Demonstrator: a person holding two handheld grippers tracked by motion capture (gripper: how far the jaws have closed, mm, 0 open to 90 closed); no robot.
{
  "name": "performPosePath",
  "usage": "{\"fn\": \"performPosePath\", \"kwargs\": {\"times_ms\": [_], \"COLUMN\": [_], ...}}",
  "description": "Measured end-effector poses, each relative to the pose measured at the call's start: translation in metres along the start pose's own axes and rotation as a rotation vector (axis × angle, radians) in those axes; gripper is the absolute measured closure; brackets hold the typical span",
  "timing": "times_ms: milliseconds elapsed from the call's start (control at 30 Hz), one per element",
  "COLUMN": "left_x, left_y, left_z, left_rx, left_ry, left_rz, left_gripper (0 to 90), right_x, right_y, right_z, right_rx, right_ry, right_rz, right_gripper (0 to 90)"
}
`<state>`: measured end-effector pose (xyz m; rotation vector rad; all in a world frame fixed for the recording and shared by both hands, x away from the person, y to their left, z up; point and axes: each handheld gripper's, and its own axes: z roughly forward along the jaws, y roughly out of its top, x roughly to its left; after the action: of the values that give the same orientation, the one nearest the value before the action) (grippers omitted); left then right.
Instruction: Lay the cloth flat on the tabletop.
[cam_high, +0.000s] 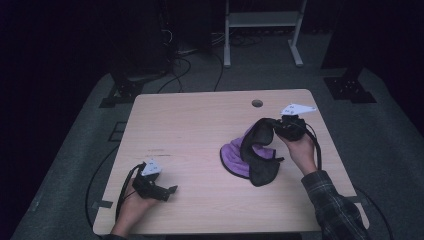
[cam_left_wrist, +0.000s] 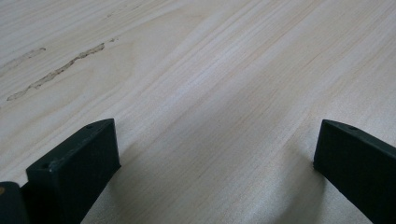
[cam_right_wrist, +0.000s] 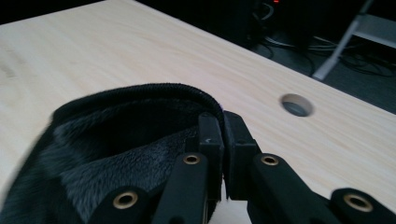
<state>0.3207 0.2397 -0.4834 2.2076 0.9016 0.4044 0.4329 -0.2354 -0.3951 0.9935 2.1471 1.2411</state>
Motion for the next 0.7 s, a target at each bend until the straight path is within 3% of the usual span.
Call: {"fn": "performPosePath", "kwargs": {"times_ms": [167,400,533,700], "left_x": [0.0,0.0,0.0,0.0], "left_y": [0.0,0.0,0.0,0.0], "left_z": [0.0,0.0,0.0,0.0], "left_rx": [0.0,0.0,0.0,0.0], "left_ry": [-0.001,-0.001,0.0,0.0], "left_rz": [-0.002,-0.002,-0.002,-0.003], "left_gripper": [0.0,0.0,0.0,0.0], "right_x": [-0.022,-0.042,-0.054,-0.051], "right_y": [-0.003,-0.016,-0.025,-0.025], "right_z": [0.007,0.008,0.0,-0.011], "right_rx": [0.029,0.091,0.09,0.084], "right_ry": [-0.078,-0.177,-0.207,-0.181], "right_rz": [0.013,0.029,0.059,0.061], "right_gripper": [86.6,86.3,67.9,58.6]}}
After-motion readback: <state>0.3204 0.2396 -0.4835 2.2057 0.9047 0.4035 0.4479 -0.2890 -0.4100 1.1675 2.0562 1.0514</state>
